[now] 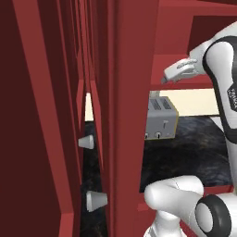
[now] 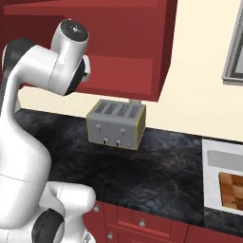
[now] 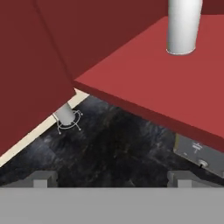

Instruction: Move the cutting board and knife to the sink. Then move spray from the cabinet to the counter.

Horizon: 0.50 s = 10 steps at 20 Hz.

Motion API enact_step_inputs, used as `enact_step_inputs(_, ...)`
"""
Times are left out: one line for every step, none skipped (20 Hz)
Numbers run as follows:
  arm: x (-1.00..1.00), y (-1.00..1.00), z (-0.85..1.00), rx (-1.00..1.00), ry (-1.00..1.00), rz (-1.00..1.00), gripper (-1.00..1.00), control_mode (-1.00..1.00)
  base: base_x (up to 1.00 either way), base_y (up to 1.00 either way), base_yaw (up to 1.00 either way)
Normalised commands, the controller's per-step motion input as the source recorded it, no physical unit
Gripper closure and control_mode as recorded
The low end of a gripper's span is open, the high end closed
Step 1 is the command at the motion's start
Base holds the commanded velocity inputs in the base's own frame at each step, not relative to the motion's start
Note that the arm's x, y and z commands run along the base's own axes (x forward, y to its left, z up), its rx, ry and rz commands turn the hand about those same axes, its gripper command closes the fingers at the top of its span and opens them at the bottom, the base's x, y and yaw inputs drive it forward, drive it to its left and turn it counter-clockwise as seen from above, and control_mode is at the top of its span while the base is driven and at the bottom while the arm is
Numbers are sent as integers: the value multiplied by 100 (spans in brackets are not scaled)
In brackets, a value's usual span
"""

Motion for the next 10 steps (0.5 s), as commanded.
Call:
enact_step_inputs(0, 18, 0, -16, -1, 0, -100, -100, 0, 0, 0)
enact_step_inputs(0, 4, 0, -5, 0, 0, -100, -100, 0, 0, 0)
enact_step_inputs(0, 0, 0, -2, 0, 0, -100, -100, 0, 0, 0)
enact_step_inputs(0, 0, -2, 0, 0, 0, -100, -100, 0, 0, 0)
enact_step_inputs(0, 0, -16, 0, -8, 0, -100, -100, 0, 0, 0)
enact_step_inputs(0, 0, -31, 0, -21, -4, -100, -100, 0, 0, 0)
enact_step_inputs(0, -4, -34, 0, -28, -7, -100, -100, 0, 0, 0)
enact_step_inputs(0, -9, -31, 0, -31, -10, -100, -100, 0, 0, 0)
enact_step_inputs(0, -11, -24, 0, -30, -10, -100, -100, 0, 0, 0)
enact_step_inputs(0, -4, -17, 0, -30, -11, -100, -100, 0, 0, 0)
